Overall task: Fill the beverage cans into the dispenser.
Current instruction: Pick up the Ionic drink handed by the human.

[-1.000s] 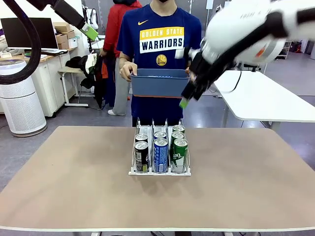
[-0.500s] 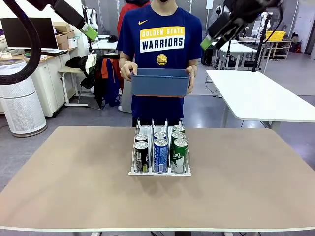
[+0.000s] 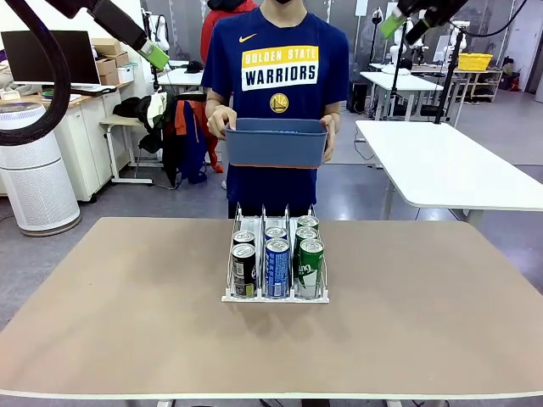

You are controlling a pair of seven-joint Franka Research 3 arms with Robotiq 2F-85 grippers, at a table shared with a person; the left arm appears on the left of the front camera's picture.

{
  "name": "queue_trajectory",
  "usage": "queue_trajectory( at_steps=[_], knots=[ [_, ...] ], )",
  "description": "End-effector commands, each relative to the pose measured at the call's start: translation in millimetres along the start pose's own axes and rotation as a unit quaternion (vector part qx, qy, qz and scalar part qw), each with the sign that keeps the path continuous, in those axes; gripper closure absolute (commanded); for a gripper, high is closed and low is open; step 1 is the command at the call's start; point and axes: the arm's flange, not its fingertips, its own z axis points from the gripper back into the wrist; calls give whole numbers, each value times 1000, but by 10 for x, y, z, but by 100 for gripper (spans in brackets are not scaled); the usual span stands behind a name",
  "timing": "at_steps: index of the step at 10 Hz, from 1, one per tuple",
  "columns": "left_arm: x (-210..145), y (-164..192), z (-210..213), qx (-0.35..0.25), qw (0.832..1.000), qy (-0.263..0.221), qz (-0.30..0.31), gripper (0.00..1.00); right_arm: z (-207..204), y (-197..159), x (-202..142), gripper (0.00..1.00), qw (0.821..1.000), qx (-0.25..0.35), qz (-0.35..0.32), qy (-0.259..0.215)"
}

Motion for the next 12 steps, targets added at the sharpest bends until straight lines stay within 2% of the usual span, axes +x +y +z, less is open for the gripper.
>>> queue_trajectory(
  at_steps=[1,4,12],
  knots=[
    [-14,-11,10,0,1000,5,3,0,155,20,-33,0,999,-20,-21,13],
    [-14,-11,10,0,1000,5,3,0,323,20,-72,0,999,-23,-22,4],
    [-14,-11,10,0,1000,5,3,0,307,17,-41,0,1000,-19,-14,-6]
  ],
)
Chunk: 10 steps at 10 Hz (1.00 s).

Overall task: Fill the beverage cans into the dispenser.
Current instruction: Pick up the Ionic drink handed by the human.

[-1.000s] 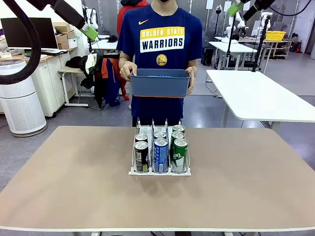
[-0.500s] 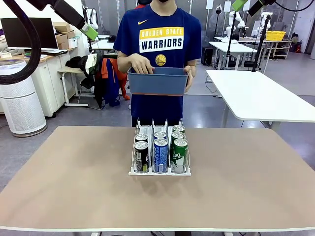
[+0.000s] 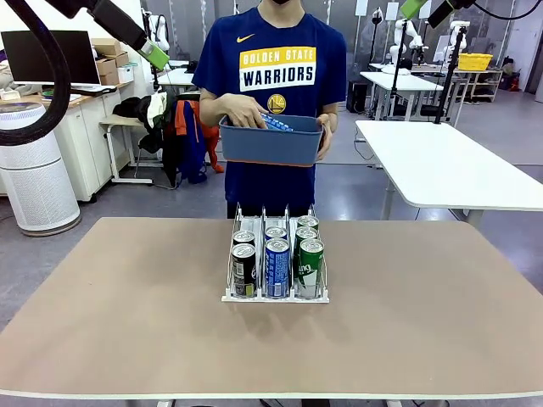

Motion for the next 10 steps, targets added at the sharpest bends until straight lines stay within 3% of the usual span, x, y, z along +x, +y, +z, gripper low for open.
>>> queue_trajectory(
  at_steps=[1,10],
  knots=[
    [-14,-11,10,0,1000,5,3,0,2,2,0,0,1000,0,0,0],
    [-14,-11,10,0,1000,5,3,0,2,2,0,0,1000,0,0,0]
  ],
)
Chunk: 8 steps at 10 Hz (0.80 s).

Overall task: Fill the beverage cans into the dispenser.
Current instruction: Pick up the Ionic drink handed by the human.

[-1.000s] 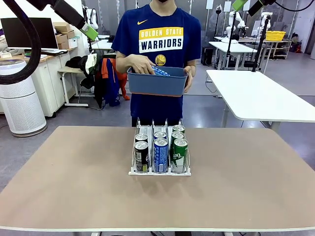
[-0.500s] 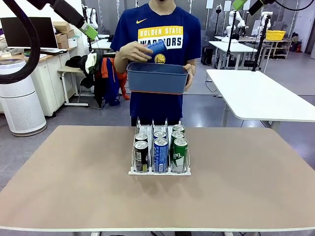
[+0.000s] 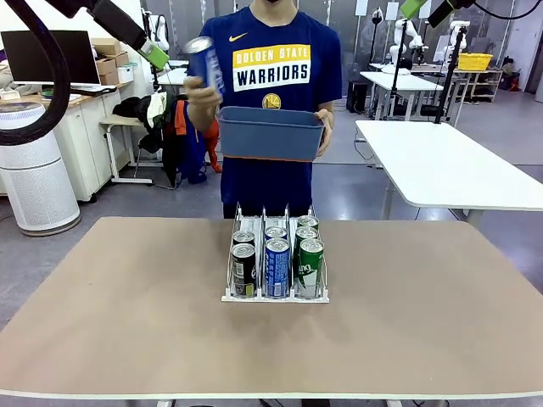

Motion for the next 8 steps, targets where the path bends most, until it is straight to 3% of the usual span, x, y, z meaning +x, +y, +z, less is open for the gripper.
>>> queue_trajectory(
  at_steps=[1,8],
  knots=[
    [-14,-11,10,0,1000,5,3,0,2,2,0,0,1000,0,0,0],
    [-14,-11,10,0,1000,5,3,0,2,2,0,0,1000,0,0,0]
  ],
)
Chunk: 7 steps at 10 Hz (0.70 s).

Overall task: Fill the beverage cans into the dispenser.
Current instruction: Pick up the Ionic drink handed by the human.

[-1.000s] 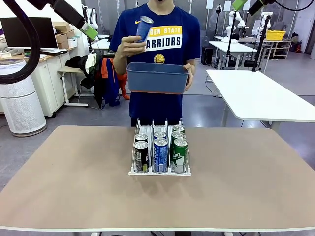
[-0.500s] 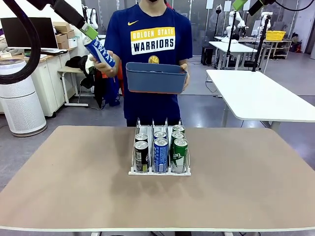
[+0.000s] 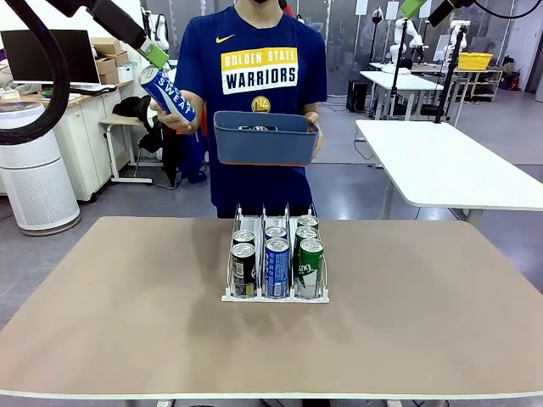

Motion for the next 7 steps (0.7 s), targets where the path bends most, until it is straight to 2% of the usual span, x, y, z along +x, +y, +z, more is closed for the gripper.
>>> queue_trajectory(
  at_steps=[1,7],
  knots=[
    [-14,-11,10,0,1000,5,3,0,2,2,0,0,1000,0,0,0],
    [-14,-11,10,0,1000,5,3,0,2,2,0,0,1000,0,0,0]
  ],
)
